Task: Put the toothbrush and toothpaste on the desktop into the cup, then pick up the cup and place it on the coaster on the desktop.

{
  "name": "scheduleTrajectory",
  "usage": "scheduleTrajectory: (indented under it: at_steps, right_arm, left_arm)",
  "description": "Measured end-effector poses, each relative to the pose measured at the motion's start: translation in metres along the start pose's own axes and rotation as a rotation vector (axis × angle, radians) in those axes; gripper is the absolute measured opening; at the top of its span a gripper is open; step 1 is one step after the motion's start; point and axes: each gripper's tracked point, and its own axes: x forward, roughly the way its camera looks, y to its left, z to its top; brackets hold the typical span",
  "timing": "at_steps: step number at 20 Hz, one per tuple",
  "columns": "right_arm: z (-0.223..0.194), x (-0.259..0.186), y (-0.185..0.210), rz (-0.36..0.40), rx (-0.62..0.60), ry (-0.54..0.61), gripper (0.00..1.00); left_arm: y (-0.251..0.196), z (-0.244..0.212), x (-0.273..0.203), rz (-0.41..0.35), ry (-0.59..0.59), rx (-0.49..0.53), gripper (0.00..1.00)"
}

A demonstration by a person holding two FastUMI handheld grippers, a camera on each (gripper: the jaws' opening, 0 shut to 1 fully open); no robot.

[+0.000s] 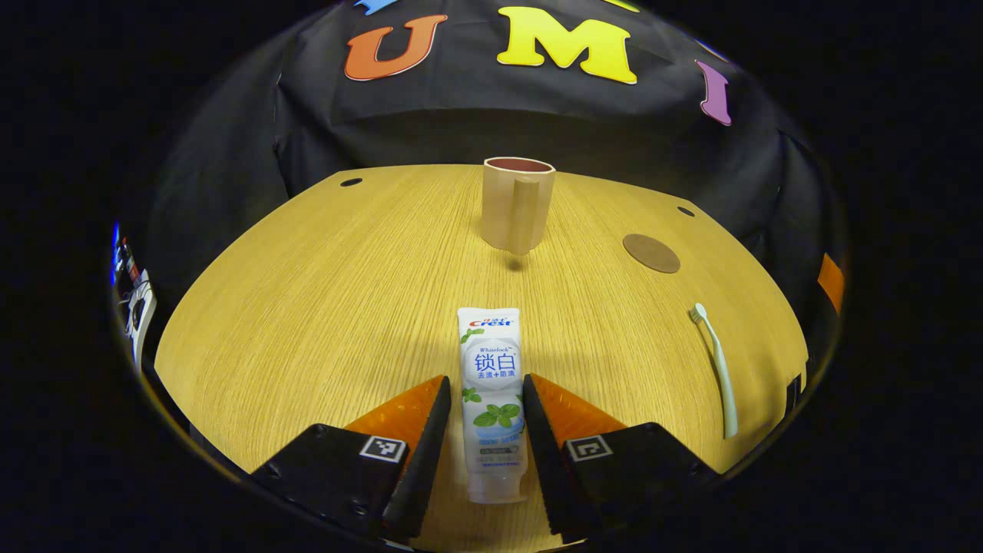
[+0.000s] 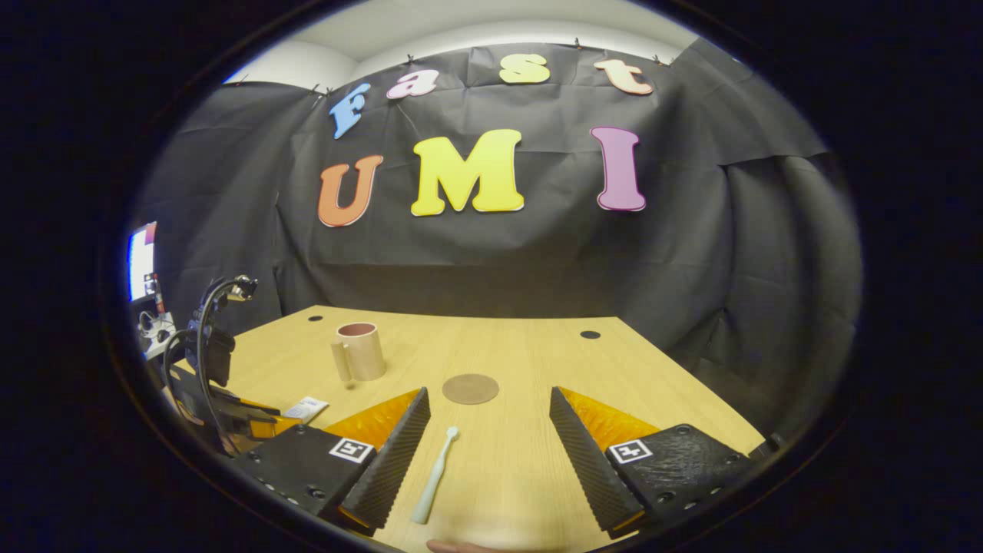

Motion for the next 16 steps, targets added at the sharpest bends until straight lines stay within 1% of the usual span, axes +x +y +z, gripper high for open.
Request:
scheduleTrajectory:
  at_steps: [1, 2, 3, 7, 11, 16]
  right_arm:
    - [-0.002, 0.001, 0.001, 0.0, 0.001, 0.003, 0.95]
    - [-0.004, 0.002, 0.002, 0.002, 0.003, 0.008, 0.96]
    - [-0.007, 0.003, 0.003, 0.007, 0.007, 0.015, 0.95]
    - [-0.023, 0.012, 0.016, 0.027, 0.015, 0.062, 0.95]
    - [-0.046, 0.026, 0.035, 0.055, 0.02, 0.135, 0.94]
    - [-0.074, 0.046, 0.049, 0.038, -0.046, 0.198, 0.95]
  left_arm:
    - [0.0, 0.001, 0.001, -0.002, -0.006, 0.012, 0.52]
    - [-0.002, 0.001, -0.002, -0.006, -0.004, 0.024, 0.44]
    - [-0.002, 0.001, -0.004, -0.012, -0.011, 0.037, 0.49]
    - [0.001, 0.007, -0.012, -0.011, -0.065, 0.051, 0.45]
    - [0.002, 0.038, -0.033, 0.008, -0.215, 0.074, 0.45]
    - [-0.004, 0.074, -0.058, 0.022, -0.405, 0.074, 0.44]
